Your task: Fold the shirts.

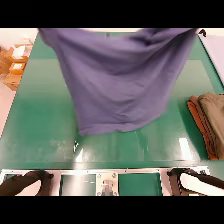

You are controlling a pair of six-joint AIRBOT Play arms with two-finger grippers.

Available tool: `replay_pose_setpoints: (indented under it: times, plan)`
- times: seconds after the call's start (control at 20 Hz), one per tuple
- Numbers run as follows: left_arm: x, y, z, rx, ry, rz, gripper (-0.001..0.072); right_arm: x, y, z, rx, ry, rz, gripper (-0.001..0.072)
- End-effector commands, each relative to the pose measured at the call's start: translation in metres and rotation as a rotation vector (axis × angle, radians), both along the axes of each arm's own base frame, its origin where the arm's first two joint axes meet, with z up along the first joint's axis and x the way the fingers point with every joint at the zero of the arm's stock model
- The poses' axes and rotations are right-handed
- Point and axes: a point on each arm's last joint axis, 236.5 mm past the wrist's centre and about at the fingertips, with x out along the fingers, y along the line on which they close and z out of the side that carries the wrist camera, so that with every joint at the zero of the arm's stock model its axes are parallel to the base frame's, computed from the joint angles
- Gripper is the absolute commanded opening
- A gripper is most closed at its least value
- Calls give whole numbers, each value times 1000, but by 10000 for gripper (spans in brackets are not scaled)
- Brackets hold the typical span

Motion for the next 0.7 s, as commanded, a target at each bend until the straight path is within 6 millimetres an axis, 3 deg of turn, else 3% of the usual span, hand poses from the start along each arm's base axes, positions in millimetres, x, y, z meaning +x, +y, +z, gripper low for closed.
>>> replay_pose_setpoints:
  times: [0.0,0.15,0.25,0.3,0.4,0.45,0.5,0.65]
  plan:
    - [45,-7,-145,67,309,-17,24,73,40,-140,39,281,91,17]
    - [58,-10,-259,101,545,-26,24,96,67,-252,62,507,128,17]
    - [56,-12,-311,111,665,-32,25,97,78,-301,65,603,143,17]
    - [55,-12,-330,115,709,-33,24,97,79,-315,66,633,144,17]
    - [53,-11,-353,136,756,-47,24,97,72,-325,78,665,128,52]
    - [53,-11,-356,149,758,-62,24,95,61,-320,81,674,123,270]
    - [54,-11,-356,160,749,-75,25,92,47,-312,84,686,118,432]
    - [56,-10,-354,181,737,-92,25,61,-12,-287,120,803,79,436]
